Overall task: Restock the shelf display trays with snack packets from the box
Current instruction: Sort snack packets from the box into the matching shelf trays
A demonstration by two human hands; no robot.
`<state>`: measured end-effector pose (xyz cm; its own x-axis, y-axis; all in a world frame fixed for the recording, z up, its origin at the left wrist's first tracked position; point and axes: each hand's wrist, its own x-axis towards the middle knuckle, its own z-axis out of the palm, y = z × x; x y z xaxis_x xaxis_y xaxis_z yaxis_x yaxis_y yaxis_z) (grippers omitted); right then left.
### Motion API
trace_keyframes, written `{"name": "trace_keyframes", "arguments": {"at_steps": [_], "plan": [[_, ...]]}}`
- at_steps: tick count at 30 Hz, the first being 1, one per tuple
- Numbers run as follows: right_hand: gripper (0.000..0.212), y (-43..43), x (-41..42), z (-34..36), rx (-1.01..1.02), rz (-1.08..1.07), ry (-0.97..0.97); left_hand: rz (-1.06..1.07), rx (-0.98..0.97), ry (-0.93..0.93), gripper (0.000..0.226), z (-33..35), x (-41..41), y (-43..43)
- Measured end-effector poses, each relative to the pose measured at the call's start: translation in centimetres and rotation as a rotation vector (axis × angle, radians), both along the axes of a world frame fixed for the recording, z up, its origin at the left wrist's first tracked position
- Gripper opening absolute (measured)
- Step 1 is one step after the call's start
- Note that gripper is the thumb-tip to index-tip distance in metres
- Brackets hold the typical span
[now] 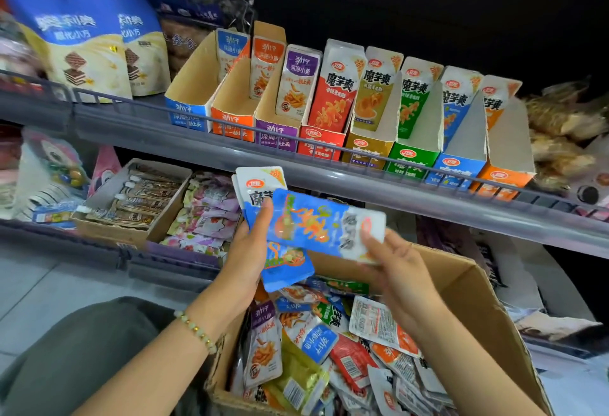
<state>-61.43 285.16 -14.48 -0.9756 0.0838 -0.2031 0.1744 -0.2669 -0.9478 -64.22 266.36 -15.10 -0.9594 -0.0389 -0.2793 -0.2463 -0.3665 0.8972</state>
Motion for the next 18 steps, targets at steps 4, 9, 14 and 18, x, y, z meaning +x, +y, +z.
{"name": "trace_keyframes", "arguments": {"at_steps": [4, 9, 14, 18], "plan": [[0.022, 2.1, -1.5, 3.1, 0.313, -0.102, 0.210, -0.167, -0.049, 0.006, 0.065, 0.6, -0.3, -1.3], [0.022, -0.3, -1.5, 4.5, 0.681, 0.279, 0.389, -0.566, -0.300, 0.045, 0.030, 0.4, 1.1, -0.3], [0.028, -2.2, -1.9, 0.9, 0.809, -0.069, 0.457, -0.575, -0.270, 0.147, 0.017, -0.5, 1.7, 0.7], [0.055, -3.1, -1.4, 0.3, 0.349, 0.070, 0.289, -0.567, -0.208, 0.156, 0.027, -0.4, 1.8, 1.1]]}}
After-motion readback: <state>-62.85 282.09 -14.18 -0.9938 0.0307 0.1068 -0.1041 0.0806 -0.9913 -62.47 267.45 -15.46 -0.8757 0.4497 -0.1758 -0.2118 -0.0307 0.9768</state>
